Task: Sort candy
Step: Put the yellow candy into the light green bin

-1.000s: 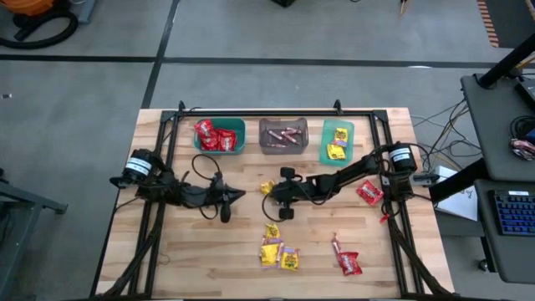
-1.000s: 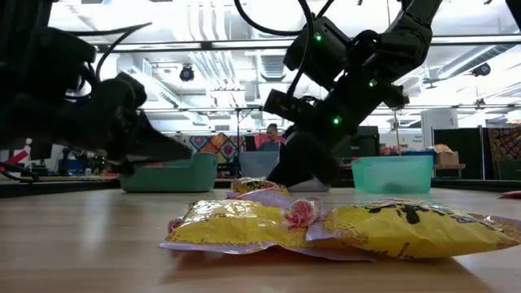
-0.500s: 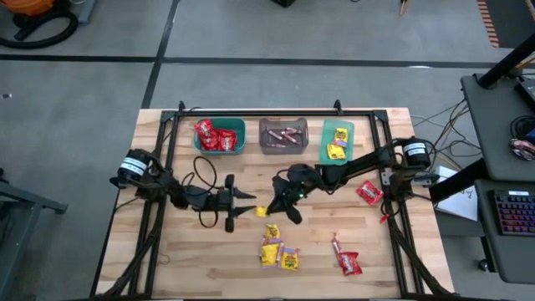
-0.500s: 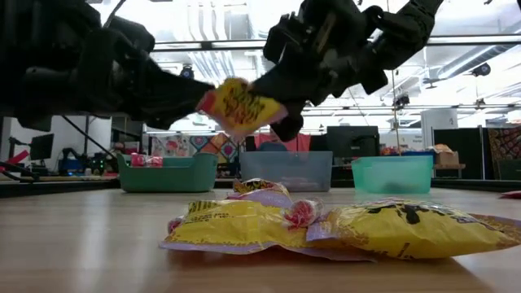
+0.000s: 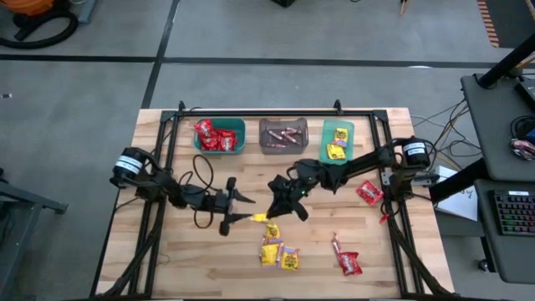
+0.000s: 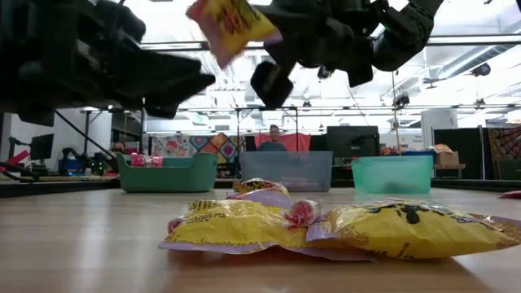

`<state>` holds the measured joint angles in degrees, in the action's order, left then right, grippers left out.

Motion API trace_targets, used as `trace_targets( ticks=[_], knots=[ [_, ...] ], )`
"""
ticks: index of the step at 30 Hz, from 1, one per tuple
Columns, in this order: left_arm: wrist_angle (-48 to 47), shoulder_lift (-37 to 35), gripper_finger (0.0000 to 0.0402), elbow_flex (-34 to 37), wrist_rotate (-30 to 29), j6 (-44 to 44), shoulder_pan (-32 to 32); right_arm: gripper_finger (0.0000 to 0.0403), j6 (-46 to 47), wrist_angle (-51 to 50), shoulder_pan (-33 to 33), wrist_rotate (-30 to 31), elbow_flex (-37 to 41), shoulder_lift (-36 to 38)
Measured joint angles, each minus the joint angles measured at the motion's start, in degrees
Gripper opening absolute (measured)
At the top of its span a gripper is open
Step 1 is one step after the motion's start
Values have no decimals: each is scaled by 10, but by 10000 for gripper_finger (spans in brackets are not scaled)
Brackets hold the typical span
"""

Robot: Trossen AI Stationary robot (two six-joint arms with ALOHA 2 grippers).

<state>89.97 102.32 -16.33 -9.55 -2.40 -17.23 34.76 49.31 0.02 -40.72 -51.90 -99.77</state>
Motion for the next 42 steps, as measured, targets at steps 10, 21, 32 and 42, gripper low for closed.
trace_targets(
  ticks=[10,21,32,42],
  knots=[
    [-11,-3,164,-39,1,-1,0,9,57,20,-3,88,-1,0],
    [-10,-3,81,-38,-3,15,0,11,66,7,-2,93,-1,0],
    [-15,-2,3,0,-20,92,-1,126,46,-9,-8,94,-1,9],
    [-15,-2,1,43,-121,263,0,211,-231,-229,36,416,-23,62]
  ],
)
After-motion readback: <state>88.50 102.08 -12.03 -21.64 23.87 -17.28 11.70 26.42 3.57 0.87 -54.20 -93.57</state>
